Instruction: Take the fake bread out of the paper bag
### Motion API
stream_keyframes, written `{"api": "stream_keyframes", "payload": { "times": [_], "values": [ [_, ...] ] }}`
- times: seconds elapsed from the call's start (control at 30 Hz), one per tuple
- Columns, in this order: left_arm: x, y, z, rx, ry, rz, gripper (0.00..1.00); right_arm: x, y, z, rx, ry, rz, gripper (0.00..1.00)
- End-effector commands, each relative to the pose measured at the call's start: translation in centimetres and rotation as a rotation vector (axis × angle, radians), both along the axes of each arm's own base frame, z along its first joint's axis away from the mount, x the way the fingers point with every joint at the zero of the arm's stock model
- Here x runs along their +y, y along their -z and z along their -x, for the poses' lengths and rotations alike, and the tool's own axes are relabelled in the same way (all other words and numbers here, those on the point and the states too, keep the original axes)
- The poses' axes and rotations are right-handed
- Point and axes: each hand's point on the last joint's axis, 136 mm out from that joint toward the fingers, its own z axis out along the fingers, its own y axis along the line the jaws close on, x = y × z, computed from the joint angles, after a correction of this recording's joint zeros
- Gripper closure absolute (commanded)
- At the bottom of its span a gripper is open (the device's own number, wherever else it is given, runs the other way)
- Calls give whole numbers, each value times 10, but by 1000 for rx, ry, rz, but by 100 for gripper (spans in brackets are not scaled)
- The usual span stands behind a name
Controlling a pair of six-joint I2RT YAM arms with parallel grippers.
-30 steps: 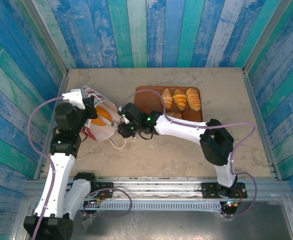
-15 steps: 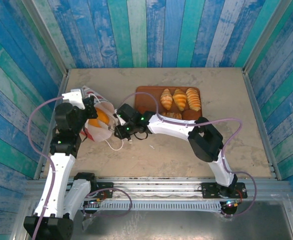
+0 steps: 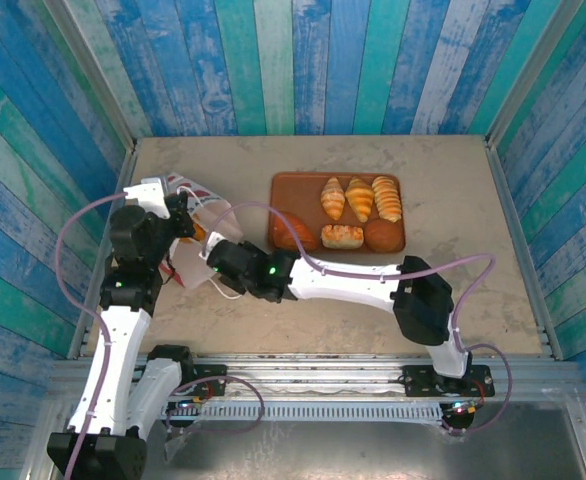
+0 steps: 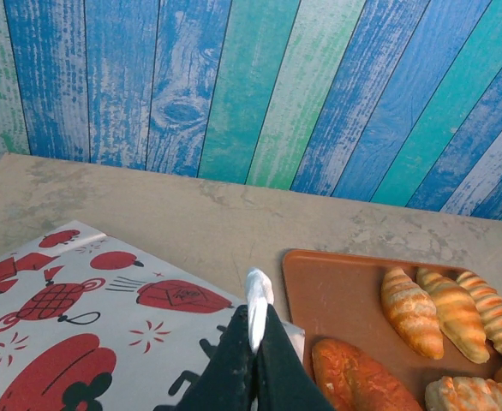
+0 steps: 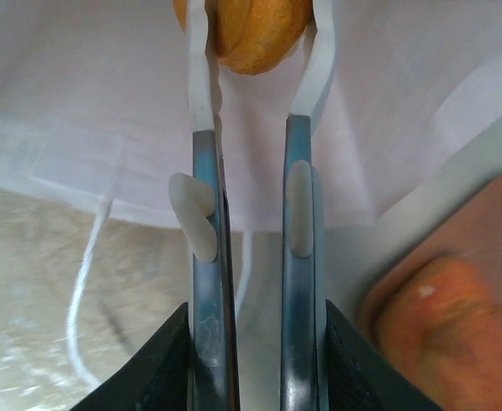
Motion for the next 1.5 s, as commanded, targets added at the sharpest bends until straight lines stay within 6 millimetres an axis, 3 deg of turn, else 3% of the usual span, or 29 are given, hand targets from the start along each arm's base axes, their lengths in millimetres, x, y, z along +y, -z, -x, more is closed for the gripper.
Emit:
{"api": "stream_keyframes", "payload": {
  "times": [0.0, 0.23, 0.5, 0.77, 0.93, 1.17, 1.47],
  "values": [
    [0, -12, 3, -44, 4, -5, 100, -22, -20, -32, -290, 95, 165, 67],
    [0, -11, 2, -43, 3, -6, 100, -28, 16, -32, -334, 23, 345, 65],
    [-2, -10, 0, -41, 14, 2, 100, -27, 41, -5, -203, -157, 368, 61],
    [-3, -9, 0, -34, 18, 6, 100, -29, 30, 16, -39, -160, 249, 52],
    [-3, -11, 1, -37, 20, 3, 100, -31, 22, 14, 78, -73, 128, 51],
    [-5, -12, 1, -40, 28, 12, 100, -18, 35, 10, 305, -37, -20, 45],
    [-6, -9, 0, -39, 33, 13, 100, 7, 56, -1, 504, 20, -90, 43]
  ]
}}
